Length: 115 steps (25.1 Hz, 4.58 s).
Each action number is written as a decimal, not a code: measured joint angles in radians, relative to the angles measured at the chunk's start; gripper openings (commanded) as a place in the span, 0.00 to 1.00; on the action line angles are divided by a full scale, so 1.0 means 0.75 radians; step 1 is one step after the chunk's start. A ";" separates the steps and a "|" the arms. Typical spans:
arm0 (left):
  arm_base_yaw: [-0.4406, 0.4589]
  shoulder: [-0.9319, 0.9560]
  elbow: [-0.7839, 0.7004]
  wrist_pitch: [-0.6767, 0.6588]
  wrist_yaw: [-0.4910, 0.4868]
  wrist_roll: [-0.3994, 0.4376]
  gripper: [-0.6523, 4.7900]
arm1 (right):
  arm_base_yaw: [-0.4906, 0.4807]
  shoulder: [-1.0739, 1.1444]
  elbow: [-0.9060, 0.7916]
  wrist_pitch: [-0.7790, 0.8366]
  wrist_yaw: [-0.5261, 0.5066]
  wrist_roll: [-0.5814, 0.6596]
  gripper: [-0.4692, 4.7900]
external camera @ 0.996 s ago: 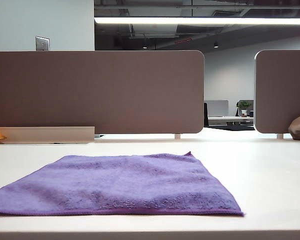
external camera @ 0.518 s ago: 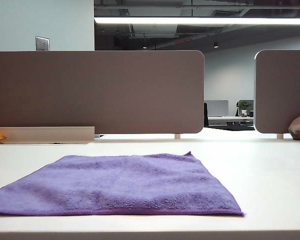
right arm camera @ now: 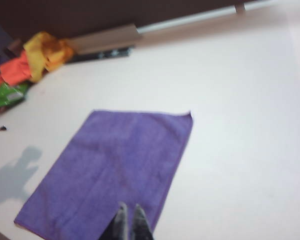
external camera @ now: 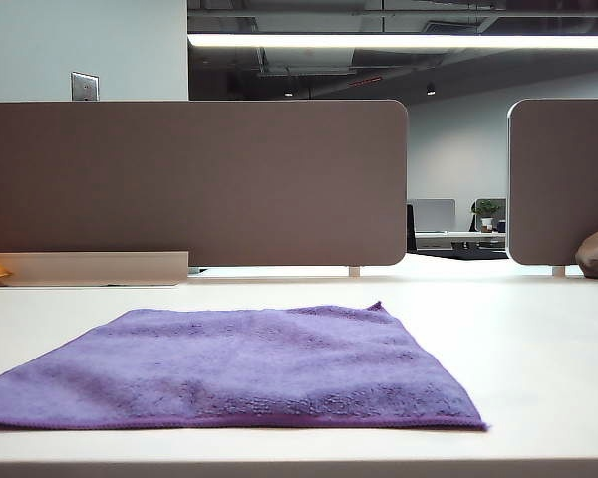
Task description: Fold the bottom of the cloth upward, then fold it vertically to form a square shape.
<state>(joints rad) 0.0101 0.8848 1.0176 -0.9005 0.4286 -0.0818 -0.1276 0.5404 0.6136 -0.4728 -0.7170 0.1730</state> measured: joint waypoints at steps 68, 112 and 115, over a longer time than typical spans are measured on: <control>-0.133 0.891 -0.339 0.033 0.263 0.088 0.45 | 0.811 1.181 0.011 0.174 0.174 0.041 0.49; -0.133 0.894 -0.347 0.041 0.256 0.089 0.21 | 0.811 1.193 0.002 0.194 0.198 0.172 0.16; -0.133 0.902 -0.353 0.050 0.250 0.089 0.21 | 0.811 1.195 0.002 0.198 0.185 0.173 0.09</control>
<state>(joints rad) -0.0898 1.5616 0.7528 -0.8627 0.6163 -0.0154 0.4809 1.4368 0.6147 -0.3241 -0.5781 0.3031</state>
